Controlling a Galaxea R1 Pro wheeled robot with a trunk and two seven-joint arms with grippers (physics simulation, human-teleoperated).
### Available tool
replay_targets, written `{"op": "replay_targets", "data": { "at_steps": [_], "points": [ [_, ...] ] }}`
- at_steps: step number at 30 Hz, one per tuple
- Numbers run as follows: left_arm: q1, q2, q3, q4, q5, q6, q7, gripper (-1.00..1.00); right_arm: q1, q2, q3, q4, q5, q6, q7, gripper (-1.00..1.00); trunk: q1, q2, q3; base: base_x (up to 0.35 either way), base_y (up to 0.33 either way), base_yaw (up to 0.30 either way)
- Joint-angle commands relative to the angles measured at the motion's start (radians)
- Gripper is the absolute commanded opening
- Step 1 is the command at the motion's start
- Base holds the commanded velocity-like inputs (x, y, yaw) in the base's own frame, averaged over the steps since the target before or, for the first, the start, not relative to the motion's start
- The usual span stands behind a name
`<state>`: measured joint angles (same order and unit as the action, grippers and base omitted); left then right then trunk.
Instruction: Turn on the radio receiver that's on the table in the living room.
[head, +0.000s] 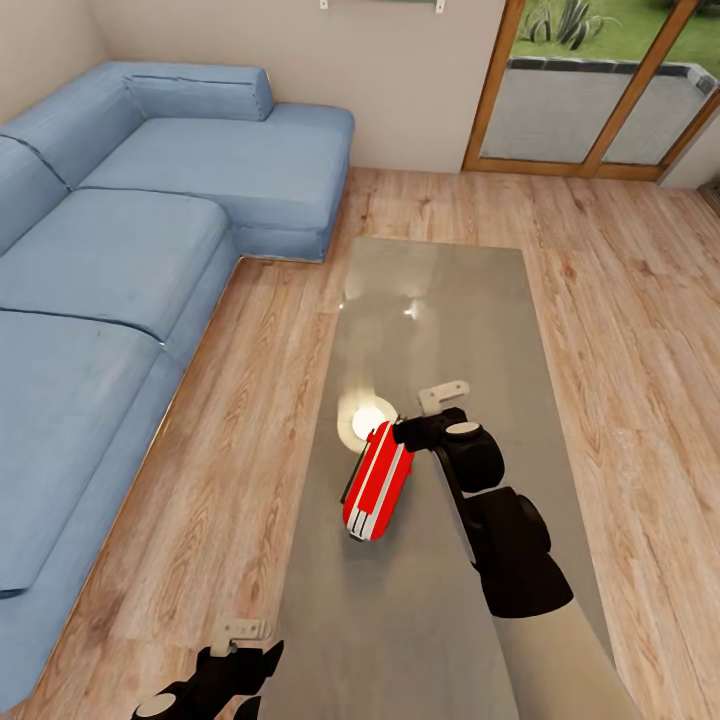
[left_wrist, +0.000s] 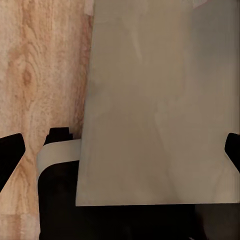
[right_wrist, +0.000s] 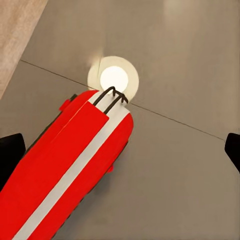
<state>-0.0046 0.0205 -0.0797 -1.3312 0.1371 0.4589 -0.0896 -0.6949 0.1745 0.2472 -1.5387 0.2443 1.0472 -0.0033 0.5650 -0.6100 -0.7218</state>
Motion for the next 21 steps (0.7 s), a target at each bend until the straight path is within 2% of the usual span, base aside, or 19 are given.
{"op": "replay_targets", "data": {
  "at_steps": [1,4,8,12,15,21],
  "points": [
    [0.000,0.000,0.000,0.000,0.000,0.000,0.000,1.00,0.000,0.000,0.001,0.000,0.000,0.000,0.000,1.00,0.000,0.000,0.000,0.000,0.000,0.000],
    [0.000,-0.018,-0.017,-0.017,0.005,-0.016,-0.007,1.00,-0.003,0.000,-0.016,0.017,0.007,0.000,0.003,1.00,0.000,0.000,0.000,0.000,0.000,0.000],
    [0.000,-0.021,-0.032,-0.019,0.006,-0.016,-0.007,1.00,0.001,0.000,-0.030,0.039,0.022,0.000,0.010,1.00,0.000,0.000,0.000,0.000,0.000,0.000],
    [0.000,-0.044,-0.055,-0.022,0.005,-0.021,-0.015,1.00,0.002,0.000,-0.038,0.062,0.039,0.000,0.013,1.00,0.000,0.000,0.000,0.000,0.000,0.000],
    [0.000,-0.061,-0.072,-0.023,0.004,-0.022,-0.018,1.00,0.003,0.000,-0.050,0.079,0.026,0.000,0.013,1.00,0.000,0.000,0.000,0.000,0.000,0.000],
    [0.000,-0.065,-0.092,-0.023,0.005,-0.023,-0.019,1.00,0.003,0.000,-0.066,0.112,-0.008,0.000,0.012,1.00,0.000,0.000,0.000,0.000,0.000,0.000]
  ]
}}
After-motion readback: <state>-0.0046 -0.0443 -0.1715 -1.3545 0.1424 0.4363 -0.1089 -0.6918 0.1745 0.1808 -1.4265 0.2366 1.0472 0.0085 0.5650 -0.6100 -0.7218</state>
